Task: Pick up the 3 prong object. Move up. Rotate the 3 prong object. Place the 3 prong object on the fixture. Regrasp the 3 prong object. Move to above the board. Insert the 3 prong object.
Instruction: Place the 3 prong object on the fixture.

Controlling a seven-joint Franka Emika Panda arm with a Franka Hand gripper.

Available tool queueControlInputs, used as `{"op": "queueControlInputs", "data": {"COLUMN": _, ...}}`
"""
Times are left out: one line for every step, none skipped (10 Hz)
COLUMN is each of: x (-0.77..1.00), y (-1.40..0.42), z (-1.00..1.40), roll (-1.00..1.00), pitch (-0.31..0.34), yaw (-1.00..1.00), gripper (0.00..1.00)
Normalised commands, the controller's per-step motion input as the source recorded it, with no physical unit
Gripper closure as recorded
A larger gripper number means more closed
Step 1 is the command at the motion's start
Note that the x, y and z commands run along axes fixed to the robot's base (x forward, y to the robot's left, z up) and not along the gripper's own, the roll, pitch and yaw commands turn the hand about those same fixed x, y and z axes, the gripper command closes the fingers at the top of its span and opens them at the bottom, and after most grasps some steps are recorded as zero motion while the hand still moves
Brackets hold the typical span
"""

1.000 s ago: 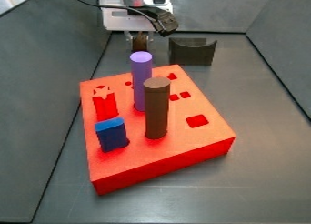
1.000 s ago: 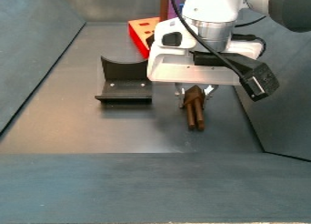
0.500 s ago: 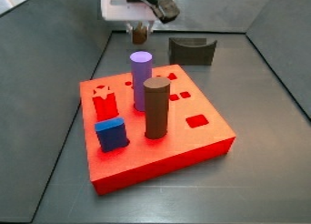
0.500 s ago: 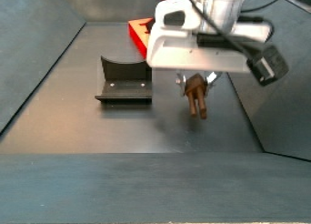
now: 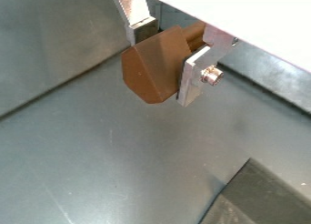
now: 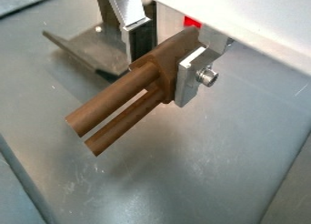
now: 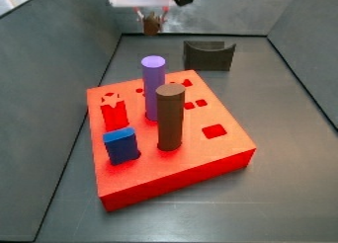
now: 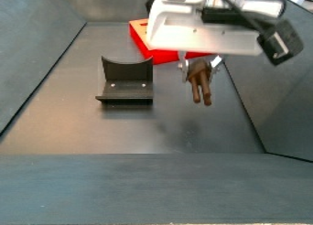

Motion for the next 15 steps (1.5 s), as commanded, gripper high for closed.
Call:
{"op": "queueControlInputs", "data": {"x": -0.02, "y": 0.01, "z": 1.00, "roll": 0.05, "pitch": 0.044, "yaw": -0.02, "gripper": 1.00}}
{"op": "queueControlInputs", "data": {"x": -0.02, "y": 0.01, "z": 1.00, "roll": 0.06, "pitch": 0.052, "yaw": -0.02, "gripper": 1.00}}
{"op": "queueControlInputs", "data": {"x": -0.02, "y": 0.01, "z": 1.00, "roll": 0.07, "pitch": 0.057, "yaw": -0.02, "gripper": 1.00}}
{"op": "queueControlInputs", "data": {"x": -0.03, "y": 0.01, "z": 1.00, "roll": 0.08, "pitch": 0.060, "yaw": -0.01, "gripper": 1.00}}
{"op": "queueControlInputs", "data": {"x": -0.03, "y": 0.01, "z": 1.00, "roll": 0.09, "pitch": 0.066, "yaw": 0.00, "gripper": 1.00}}
{"op": "queueControlInputs", "data": {"x": -0.03, "y": 0.01, "z": 0.91, "roll": 0.10, "pitch": 0.069, "yaw": 0.00, "gripper": 1.00}}
{"op": "queueControlInputs", "data": {"x": -0.02, "y": 0.01, "z": 0.77, "roll": 0.11, "pitch": 0.075, "yaw": 0.01, "gripper": 1.00}}
{"op": "queueControlInputs", "data": {"x": -0.02, "y": 0.01, "z": 0.63, "roll": 0.11, "pitch": 0.079, "yaw": 0.01, "gripper": 1.00}}
{"op": "queueControlInputs", "data": {"x": -0.01, "y": 0.00, "z": 0.49, "roll": 0.11, "pitch": 0.086, "yaw": 0.02, "gripper": 1.00}}
{"op": "queueControlInputs", "data": {"x": 0.00, "y": 0.01, "z": 0.30, "roll": 0.12, "pitch": 0.099, "yaw": 0.03, "gripper": 1.00}}
{"op": "queueControlInputs", "data": {"x": 1.00, "y": -0.36, "z": 0.18, "roll": -0.19, "pitch": 0.085, "yaw": 0.19, "gripper": 1.00}}
{"op": "queueControlInputs", "data": {"x": 1.00, "y": -0.36, "z": 0.12, "roll": -0.19, "pitch": 0.094, "yaw": 0.19, "gripper": 1.00}}
{"op": "queueControlInputs", "data": {"x": 1.00, "y": -0.30, "z": 0.10, "roll": -0.19, "pitch": 0.115, "yaw": 0.13, "gripper": 1.00}}
{"op": "queueControlInputs", "data": {"x": 1.00, "y": -0.26, "z": 0.10, "roll": -0.19, "pitch": 0.128, "yaw": 0.08, "gripper": 1.00}}
{"op": "queueControlInputs", "data": {"x": 1.00, "y": -0.23, "z": 0.08, "roll": -0.16, "pitch": 0.129, "yaw": 0.06, "gripper": 1.00}}
